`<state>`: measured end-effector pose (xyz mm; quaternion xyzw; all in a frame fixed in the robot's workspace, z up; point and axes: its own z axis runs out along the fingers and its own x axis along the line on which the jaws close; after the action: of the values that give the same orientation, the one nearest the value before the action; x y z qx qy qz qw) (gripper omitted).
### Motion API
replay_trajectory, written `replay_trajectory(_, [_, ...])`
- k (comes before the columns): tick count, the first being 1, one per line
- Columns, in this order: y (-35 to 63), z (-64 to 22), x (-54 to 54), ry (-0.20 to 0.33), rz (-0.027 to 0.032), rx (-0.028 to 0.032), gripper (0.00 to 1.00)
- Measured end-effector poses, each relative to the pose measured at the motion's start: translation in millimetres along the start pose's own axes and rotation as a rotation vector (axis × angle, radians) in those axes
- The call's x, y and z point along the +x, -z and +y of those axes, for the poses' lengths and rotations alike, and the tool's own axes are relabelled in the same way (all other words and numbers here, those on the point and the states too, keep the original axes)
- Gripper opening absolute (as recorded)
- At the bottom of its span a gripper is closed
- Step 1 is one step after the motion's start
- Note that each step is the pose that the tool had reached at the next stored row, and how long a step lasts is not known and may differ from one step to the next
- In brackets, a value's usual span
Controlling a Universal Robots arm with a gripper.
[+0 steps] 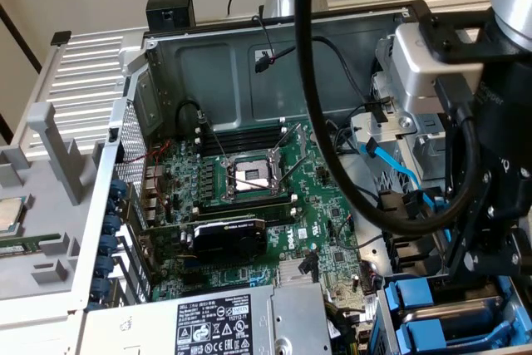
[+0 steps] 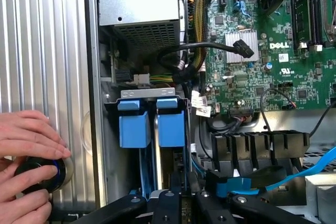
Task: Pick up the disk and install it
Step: 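Insert the first disk wire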
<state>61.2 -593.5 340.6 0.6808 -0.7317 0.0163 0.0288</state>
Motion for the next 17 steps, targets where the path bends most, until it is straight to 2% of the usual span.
replay_trajectory(17, [-2.0, 1.7, -0.3, 0.000, 0.0053, 0.0031, 0.17])
